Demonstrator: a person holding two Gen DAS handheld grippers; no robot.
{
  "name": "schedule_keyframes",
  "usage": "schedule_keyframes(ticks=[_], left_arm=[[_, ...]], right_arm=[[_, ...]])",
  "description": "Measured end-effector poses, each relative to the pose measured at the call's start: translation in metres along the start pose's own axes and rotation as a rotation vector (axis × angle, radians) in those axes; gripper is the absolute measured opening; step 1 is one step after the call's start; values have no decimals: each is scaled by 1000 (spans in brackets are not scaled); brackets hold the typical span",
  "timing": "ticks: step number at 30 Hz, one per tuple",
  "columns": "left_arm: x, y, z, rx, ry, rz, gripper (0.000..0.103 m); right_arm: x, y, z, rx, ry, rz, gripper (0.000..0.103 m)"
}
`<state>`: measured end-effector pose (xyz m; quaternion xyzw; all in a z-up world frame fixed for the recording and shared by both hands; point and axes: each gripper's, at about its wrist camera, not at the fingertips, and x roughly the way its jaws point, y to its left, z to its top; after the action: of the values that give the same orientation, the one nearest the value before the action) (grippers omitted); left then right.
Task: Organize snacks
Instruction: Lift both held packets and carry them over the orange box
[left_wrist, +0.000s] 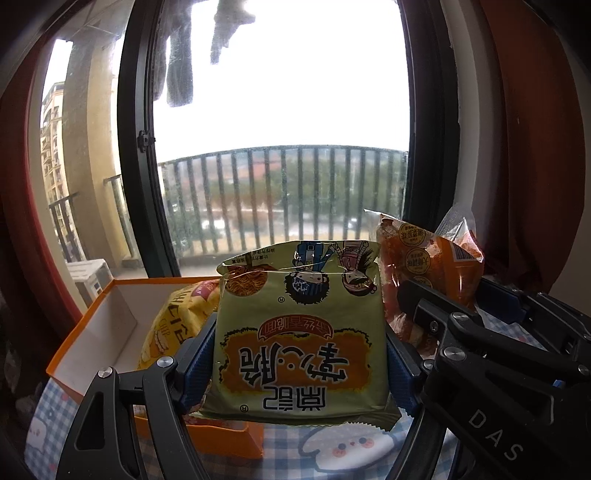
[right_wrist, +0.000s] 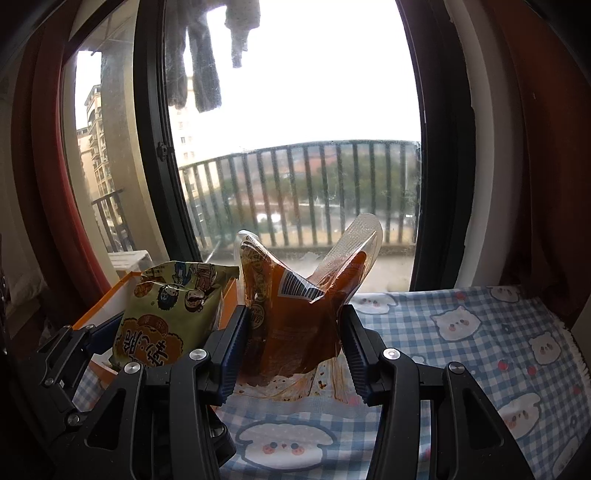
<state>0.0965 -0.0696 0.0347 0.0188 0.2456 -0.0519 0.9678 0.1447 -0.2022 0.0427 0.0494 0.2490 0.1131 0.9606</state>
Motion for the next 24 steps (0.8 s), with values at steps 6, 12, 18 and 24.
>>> schedule_keyframes(ticks=[6, 12, 18, 24], left_arm=[[1, 24, -5, -30, 22, 39, 79], [6, 51, -8, -50, 37, 89, 79], [7, 76, -16, -91, 60, 132, 80], [15, 102, -26, -121, 91, 170, 80]], right_arm=[[23, 30, 7, -3, 15, 40, 52], [49, 64, 6, -32, 45, 72, 51], [76, 94, 3, -50, 73, 119, 51], [102, 124, -5, -46, 110, 157, 51]])
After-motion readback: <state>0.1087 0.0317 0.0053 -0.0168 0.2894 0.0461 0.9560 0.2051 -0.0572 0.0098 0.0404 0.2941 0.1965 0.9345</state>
